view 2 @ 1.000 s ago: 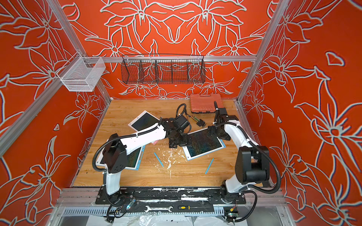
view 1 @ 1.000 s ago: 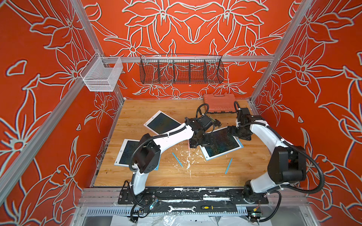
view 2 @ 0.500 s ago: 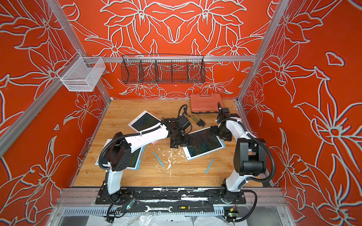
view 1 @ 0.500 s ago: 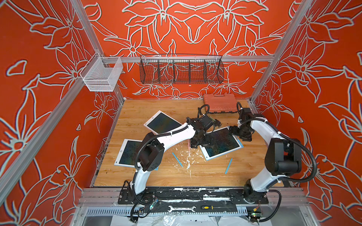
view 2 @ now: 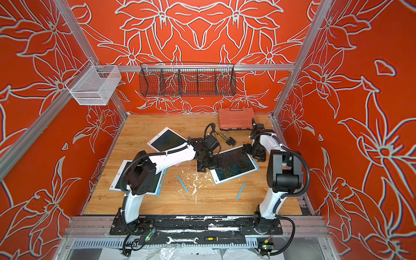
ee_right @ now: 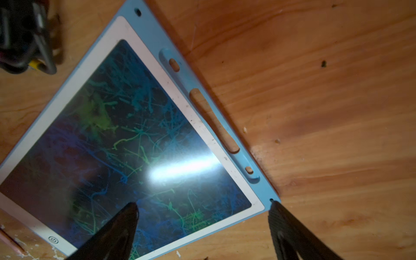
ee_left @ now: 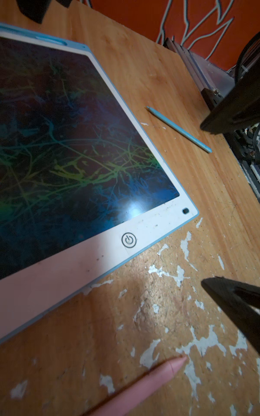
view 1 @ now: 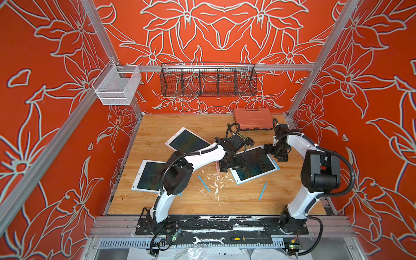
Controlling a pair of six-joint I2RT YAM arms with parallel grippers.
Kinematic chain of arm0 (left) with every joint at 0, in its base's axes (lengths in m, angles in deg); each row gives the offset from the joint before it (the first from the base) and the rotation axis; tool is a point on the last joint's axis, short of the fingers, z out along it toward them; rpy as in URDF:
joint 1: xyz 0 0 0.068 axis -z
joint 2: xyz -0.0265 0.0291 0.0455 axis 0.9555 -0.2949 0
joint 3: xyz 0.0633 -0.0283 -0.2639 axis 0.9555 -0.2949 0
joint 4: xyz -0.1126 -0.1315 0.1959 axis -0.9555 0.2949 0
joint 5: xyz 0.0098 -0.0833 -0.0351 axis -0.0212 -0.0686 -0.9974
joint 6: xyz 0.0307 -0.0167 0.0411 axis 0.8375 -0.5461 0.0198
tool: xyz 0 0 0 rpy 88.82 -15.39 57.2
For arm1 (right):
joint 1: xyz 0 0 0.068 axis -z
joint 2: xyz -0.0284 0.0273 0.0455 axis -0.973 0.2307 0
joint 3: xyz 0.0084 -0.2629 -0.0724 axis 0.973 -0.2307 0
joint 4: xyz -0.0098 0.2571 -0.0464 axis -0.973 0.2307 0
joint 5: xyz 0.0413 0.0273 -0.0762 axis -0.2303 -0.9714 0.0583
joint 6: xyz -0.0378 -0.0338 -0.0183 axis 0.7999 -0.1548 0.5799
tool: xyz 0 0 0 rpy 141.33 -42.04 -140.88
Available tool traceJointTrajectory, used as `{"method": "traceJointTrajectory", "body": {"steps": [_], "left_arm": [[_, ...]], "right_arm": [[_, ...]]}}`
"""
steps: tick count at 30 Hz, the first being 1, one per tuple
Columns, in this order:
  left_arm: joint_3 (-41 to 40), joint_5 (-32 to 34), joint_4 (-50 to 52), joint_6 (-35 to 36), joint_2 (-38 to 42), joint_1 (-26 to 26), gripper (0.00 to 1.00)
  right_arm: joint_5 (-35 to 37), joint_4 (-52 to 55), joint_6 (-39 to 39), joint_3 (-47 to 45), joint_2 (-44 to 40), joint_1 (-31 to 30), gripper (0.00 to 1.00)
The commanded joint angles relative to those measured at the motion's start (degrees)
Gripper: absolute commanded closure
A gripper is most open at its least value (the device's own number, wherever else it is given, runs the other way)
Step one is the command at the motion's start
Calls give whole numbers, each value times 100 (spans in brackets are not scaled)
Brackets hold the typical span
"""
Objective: Place the stylus back onto the writing tablet
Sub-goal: Adjust the writing tablet at the center of the board.
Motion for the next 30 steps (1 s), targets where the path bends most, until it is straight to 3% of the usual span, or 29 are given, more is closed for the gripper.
{"method": "traceJointTrajectory", "body": {"steps": [1,11,30], "left_arm": [[-41,-31,-151,-225,-101,-25,3],[-214,-49,-370,-328,-96,-25,3],[-80,-123,-447,-365,-481,-25,3]], "right_arm": [[-131,-25,36,152,125,65,8],[-198,-28,238,313,389,374,8],[-643,-48,186,272,783,410,9]]}}
